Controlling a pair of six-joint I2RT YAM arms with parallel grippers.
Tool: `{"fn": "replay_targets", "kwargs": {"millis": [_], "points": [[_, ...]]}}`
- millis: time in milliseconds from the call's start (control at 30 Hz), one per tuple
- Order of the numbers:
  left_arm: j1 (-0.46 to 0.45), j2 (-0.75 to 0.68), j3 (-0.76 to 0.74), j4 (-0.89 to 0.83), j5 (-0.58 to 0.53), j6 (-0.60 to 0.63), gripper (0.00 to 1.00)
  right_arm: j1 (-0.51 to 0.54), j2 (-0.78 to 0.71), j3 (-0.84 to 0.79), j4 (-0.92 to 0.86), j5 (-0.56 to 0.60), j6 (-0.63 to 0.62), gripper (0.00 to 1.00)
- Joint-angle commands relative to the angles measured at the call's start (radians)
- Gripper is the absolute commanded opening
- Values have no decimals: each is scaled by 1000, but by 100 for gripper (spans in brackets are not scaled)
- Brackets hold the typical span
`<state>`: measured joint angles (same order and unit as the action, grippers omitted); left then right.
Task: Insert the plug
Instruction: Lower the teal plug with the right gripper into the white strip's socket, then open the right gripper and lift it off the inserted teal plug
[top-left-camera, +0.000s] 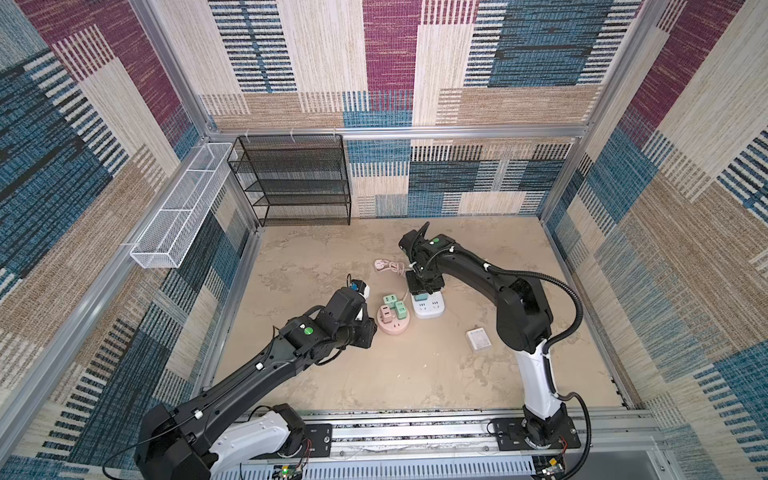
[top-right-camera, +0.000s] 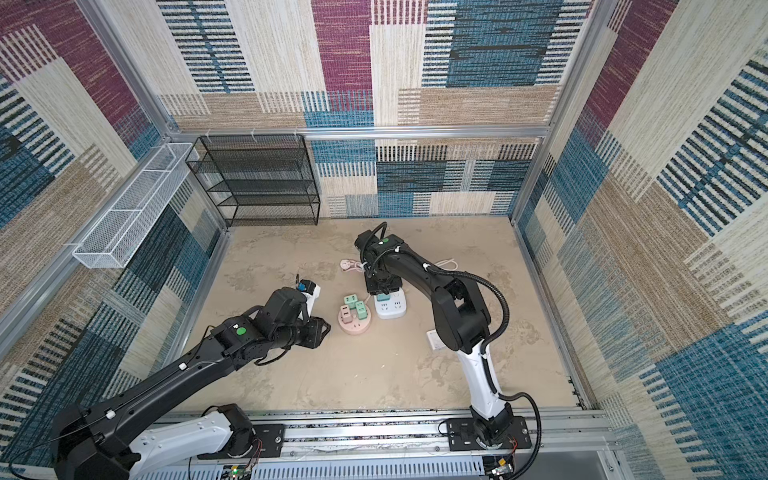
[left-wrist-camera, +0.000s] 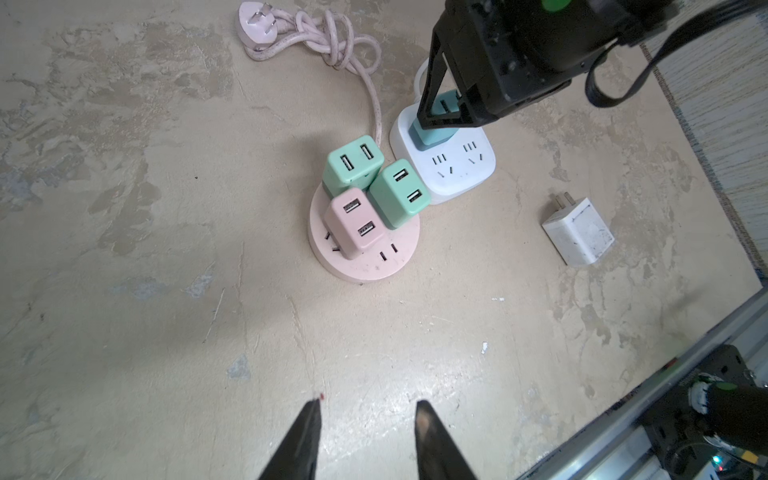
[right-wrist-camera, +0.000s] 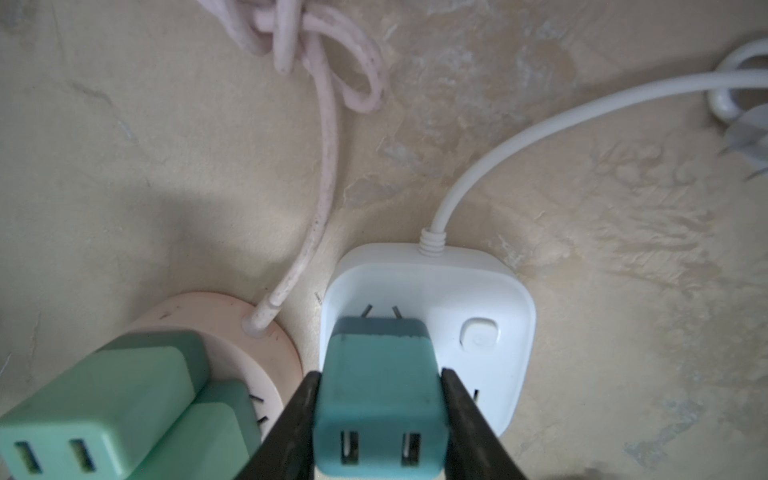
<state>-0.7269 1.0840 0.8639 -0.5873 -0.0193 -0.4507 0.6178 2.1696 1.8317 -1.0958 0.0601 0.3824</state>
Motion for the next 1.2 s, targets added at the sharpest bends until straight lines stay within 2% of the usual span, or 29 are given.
{"fn": "replay_targets", "kwargs": {"millis": [0, 100, 500, 700, 933, 1167], "points": [[0, 10, 4, 17, 10, -8, 42, 0, 40, -61, -31, -29, 0, 0], [0, 18, 10, 13, 10, -8, 43, 0, 20, -81, -18, 23, 29, 0], [0, 3, 9, 7, 16, -15, 43, 0, -76, -201, 15, 4, 36, 0], [1, 1, 10, 5, 15, -19, 44, -1, -70, -176, 11, 3, 38, 1], [1, 2, 22, -1, 16, -16, 44, -2, -79, -125, 11, -2, 38, 50], [1, 13, 37, 1, 24, -14, 44, -1, -95, -104, 15, -25, 42, 61]]}}
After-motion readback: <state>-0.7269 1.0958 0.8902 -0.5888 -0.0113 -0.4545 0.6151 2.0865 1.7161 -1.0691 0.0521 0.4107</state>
